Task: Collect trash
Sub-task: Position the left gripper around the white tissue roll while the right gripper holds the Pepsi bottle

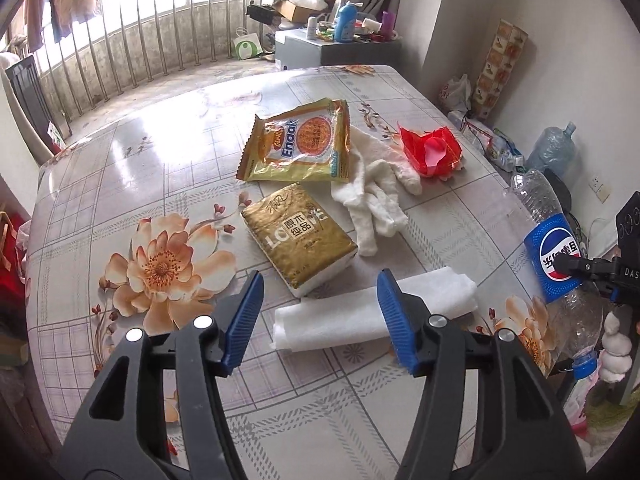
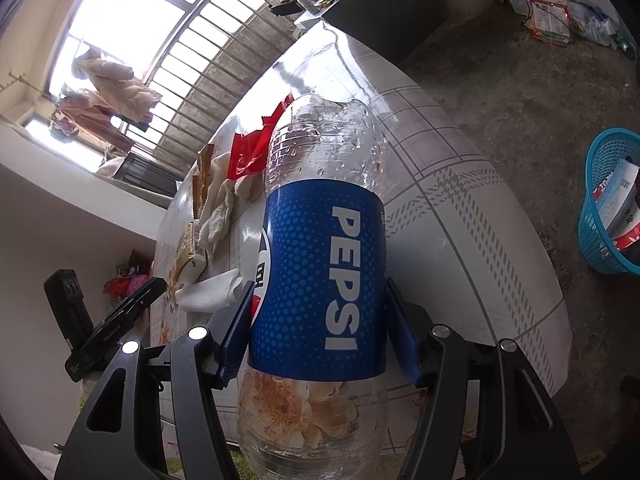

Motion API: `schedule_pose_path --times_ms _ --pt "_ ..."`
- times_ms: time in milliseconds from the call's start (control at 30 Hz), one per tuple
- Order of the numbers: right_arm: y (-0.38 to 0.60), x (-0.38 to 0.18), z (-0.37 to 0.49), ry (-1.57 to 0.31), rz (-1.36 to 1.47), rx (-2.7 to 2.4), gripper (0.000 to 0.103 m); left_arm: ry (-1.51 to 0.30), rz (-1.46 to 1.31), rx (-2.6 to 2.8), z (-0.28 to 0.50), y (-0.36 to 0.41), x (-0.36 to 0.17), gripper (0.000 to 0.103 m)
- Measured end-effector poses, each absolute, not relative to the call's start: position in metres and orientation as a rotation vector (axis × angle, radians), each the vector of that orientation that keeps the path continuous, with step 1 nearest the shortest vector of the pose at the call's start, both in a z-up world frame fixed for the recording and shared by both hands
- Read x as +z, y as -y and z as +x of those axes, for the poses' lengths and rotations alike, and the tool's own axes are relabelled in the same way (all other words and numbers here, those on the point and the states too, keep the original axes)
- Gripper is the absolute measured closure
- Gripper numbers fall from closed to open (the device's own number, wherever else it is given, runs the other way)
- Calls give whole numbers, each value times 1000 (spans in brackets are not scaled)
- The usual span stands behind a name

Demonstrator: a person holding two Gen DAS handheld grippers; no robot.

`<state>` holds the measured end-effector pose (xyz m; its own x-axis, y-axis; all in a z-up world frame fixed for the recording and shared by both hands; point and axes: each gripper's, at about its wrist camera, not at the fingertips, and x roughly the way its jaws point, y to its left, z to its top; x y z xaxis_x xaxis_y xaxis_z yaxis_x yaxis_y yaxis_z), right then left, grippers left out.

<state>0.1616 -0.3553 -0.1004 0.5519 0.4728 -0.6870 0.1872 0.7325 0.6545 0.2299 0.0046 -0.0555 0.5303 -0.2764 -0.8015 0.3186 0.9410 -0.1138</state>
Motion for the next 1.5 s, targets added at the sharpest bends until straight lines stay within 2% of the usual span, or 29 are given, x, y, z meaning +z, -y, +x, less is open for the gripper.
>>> schedule_pose_path --times_ms 267,500,667,900,1167,1200,1300,1500 --pt "357 -100 159 -992 772 192 43 -1093 -113 -360 251 -24 -93 48" --pt "358 -101 158 -991 774 196 43 -1204 -152 -529 211 -2 -89 48" --pt "358 -100 157 -993 767 196 43 -1321 -229 -851 169 42 -91 47" --pt "357 -97 156 -1001 743 183 43 -1186 -136 -843 167 62 -63 46" --pt "354 -95 157 -1008 724 171 43 -1083 248 -589 188 97 -79 46" --pt "354 -95 157 -1009 723 172 43 -1083 264 -584 189 100 -82 44" --pt "354 -96 157 -1011 722 171 43 -1086 281 -567 190 101 -90 27" --pt "354 -97 157 -1011 730 175 43 -1086 311 -512 195 99 -101 13"
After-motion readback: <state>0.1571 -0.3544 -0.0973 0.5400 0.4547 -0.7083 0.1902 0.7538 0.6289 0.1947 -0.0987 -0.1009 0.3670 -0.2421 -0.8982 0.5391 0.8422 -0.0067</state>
